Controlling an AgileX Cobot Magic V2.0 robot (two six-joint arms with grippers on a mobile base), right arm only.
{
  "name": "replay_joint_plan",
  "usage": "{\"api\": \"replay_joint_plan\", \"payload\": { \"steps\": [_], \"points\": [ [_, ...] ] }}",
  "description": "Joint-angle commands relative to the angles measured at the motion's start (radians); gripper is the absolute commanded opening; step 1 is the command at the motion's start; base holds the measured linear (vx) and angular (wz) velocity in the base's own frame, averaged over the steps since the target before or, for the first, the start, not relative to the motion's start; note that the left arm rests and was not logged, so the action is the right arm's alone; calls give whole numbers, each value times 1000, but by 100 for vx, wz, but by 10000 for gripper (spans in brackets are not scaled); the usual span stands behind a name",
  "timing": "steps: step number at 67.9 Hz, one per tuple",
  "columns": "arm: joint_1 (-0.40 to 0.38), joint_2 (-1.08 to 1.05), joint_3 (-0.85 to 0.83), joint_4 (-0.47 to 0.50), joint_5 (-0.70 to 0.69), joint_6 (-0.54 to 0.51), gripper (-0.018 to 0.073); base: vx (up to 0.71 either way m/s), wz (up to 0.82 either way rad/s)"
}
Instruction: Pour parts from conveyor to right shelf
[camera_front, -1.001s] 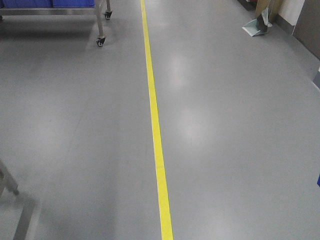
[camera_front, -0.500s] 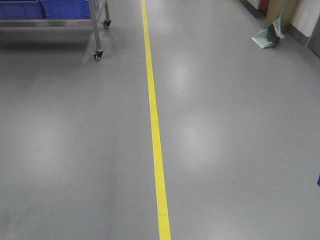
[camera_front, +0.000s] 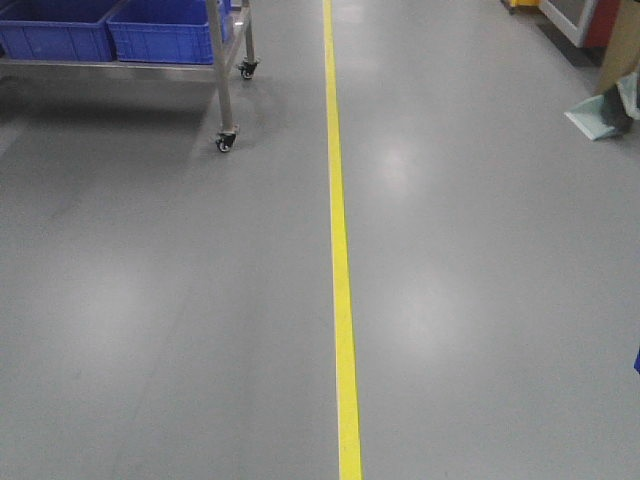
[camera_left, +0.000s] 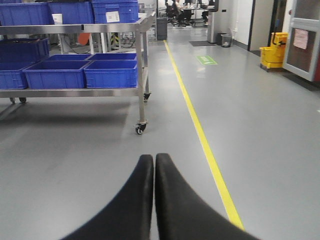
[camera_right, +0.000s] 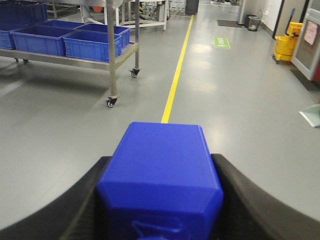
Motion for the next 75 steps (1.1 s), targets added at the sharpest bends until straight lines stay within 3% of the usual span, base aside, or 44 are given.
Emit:
{"api": "replay_joint_plan", "payload": {
  "steps": [1,42,75],
  "points": [
    [-3,12,-26,-2,-82,-5,-6,66,16],
    [-3,12,-26,-2,-82,-5,-6,62,22],
    [-3,12,-26,-3,-80,-5,-6,58,44]
  ]
}}
